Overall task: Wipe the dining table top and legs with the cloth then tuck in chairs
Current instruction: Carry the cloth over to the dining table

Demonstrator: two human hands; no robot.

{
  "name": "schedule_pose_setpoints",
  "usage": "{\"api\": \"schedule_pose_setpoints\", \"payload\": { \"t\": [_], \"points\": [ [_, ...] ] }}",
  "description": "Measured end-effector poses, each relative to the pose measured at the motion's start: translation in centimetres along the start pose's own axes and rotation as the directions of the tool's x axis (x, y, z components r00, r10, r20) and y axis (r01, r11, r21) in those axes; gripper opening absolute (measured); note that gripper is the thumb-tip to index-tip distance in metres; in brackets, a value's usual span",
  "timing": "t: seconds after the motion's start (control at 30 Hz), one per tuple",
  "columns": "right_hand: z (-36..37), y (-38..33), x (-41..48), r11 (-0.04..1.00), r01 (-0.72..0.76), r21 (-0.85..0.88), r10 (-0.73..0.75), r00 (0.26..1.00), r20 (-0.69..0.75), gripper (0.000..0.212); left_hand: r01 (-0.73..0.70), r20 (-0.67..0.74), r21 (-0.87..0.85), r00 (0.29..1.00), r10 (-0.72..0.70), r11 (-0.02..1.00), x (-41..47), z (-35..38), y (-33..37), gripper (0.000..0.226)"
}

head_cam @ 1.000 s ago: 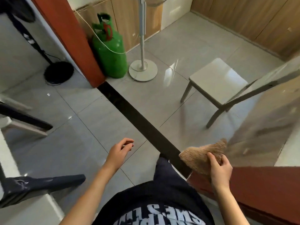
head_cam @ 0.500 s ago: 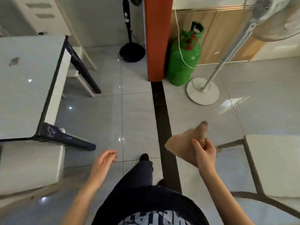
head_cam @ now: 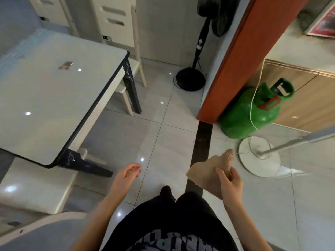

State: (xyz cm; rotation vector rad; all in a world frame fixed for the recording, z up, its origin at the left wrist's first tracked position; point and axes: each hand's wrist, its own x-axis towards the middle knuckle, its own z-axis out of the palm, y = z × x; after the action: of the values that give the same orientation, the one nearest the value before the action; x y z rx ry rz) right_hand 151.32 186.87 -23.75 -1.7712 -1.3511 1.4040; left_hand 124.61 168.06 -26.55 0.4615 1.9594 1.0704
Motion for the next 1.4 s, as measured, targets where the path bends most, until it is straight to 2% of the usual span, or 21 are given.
{"api": "schedule_pose_setpoints", "payload": {
  "t": [0.17,0.3,0.43,0.57,0.7,0.83,0.93,1.0,1.1,1.2,1.27,1.4],
  "points": [
    [1.8,-4.7,7.4,0.999,0.012,-0.042,-0.013,1.000,-0.015,0.012,-0.010,-0.005,-0.025,1.000,0.010,1.000,6.0,0.8,5.5,0.022],
    [3.6,-8.1,14.5,0.996,0.034,-0.077,-0.036,0.999,-0.018,0.012,0.023,-0.068,-0.102,0.997,-0.030,0.995,11.4,1.5,8.5,0.020],
    [7.4,-12.4,22.6,0.991,0.049,-0.122,-0.039,0.996,0.085,0.018,0.053,-0.162,-0.150,0.984,-0.077,0.987,17.0,2.2,11.4,0.019],
    [12.6,-18.6,29.8,0.971,0.147,-0.190,-0.100,0.967,0.236,0.027,0.083,-0.290,-0.204,0.947,-0.141,0.976,21.3,2.2,14.3,0.026],
    [18.9,-24.9,34.9,0.939,0.269,-0.214,-0.169,0.903,0.395,0.039,0.074,-0.407,-0.288,0.893,-0.191,0.955,23.5,1.5,17.1,0.039],
    [25.6,-29.3,36.3,0.913,0.349,-0.212,-0.178,0.807,0.563,0.031,0.080,-0.520,-0.374,0.807,-0.281,0.924,24.2,0.0,18.1,0.041],
    [30.6,-30.7,36.6,0.882,0.414,-0.225,-0.184,0.742,0.645,0.037,0.110,-0.569,-0.422,0.740,-0.357,0.900,24.5,-1.4,17.7,0.043],
    [34.0,-31.4,36.4,0.856,0.465,-0.226,-0.192,0.692,0.696,0.028,0.116,-0.593,-0.456,0.699,-0.399,0.882,25.1,-2.6,16.8,0.046],
    [39.7,-32.8,35.8,0.862,0.477,-0.173,-0.204,0.638,0.742,0.006,0.105,-0.612,-0.491,0.664,-0.429,0.865,26.8,-5.4,15.3,0.043],
    [45.5,-34.5,34.5,0.872,0.470,-0.140,-0.199,0.600,0.775,0.011,0.104,-0.633,-0.500,0.633,-0.445,0.860,29.1,-9.7,14.8,0.032],
    [49.3,-35.6,33.7,0.861,0.491,-0.133,-0.196,0.561,0.804,0.007,0.082,-0.655,-0.505,0.611,-0.443,0.859,30.5,-13.1,14.8,0.027],
    [56.2,-38.7,32.0,0.830,0.555,-0.055,-0.262,0.476,0.840,0.010,0.061,-0.693,-0.448,0.606,-0.390,0.892,33.6,-19.4,14.9,0.019]
  ]
}}
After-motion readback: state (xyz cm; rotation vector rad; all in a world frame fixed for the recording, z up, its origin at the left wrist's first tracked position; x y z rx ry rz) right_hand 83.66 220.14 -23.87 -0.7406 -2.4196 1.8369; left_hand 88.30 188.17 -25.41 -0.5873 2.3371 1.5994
